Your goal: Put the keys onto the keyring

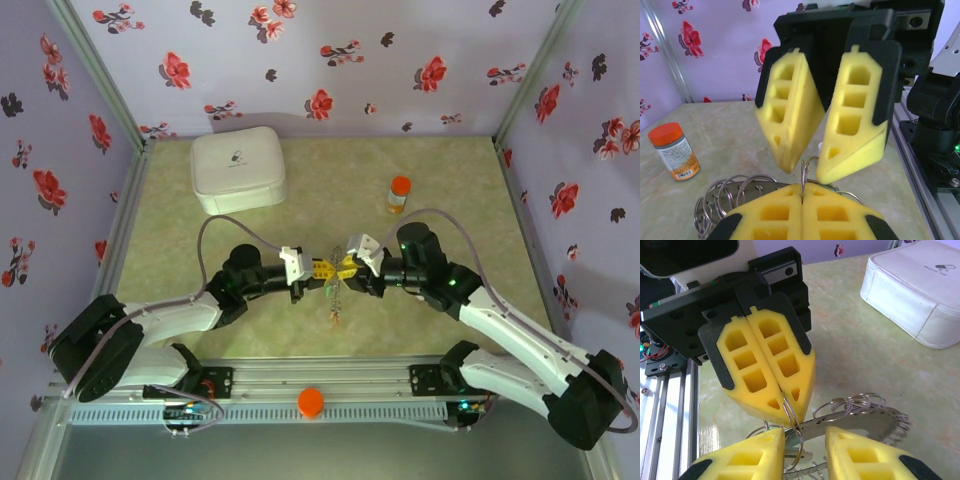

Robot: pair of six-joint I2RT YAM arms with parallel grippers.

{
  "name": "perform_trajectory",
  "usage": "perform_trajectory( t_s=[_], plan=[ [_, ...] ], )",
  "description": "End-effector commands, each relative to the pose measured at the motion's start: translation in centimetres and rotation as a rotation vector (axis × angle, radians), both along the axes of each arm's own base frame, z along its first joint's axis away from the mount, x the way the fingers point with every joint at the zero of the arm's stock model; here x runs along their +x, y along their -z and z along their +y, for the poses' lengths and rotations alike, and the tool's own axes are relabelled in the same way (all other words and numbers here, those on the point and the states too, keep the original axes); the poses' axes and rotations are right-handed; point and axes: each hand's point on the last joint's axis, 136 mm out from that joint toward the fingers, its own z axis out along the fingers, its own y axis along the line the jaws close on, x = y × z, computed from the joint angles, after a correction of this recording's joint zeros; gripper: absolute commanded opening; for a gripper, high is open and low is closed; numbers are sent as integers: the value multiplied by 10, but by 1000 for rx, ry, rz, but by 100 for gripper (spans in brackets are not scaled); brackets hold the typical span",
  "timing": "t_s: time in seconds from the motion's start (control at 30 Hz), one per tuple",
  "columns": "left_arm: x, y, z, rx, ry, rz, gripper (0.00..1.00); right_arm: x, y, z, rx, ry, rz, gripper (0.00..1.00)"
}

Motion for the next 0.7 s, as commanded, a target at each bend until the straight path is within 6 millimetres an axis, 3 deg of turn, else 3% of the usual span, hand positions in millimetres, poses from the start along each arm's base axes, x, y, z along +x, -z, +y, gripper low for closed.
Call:
perform_trajectory(
  t_s=[0.0, 0.23, 0.37, 0.43, 0.5, 0.67],
  plan=[
    [-5, -18, -2, -59, 31, -44, 0, 2, -17, 6, 45, -28, -52, 24],
    [-6, -18, -3, -59, 35, -38, 0, 0, -19, 12, 57, -65, -57, 17],
    [-4, -17, -2, -56, 28, -42, 0, -4, -18, 13, 46, -93, -49, 5],
    [0, -14, 0, -50, -5, -43, 20, -5, -17, 12, 34, -99, -46, 0],
    [5, -6, 3, -15, -47, -42, 31, -6, -14, 9, -4, -97, -42, 0],
    [11, 25, 10, 185, -88, -29, 33, -4, -2, 1, -161, -77, -65, 0]
  ],
)
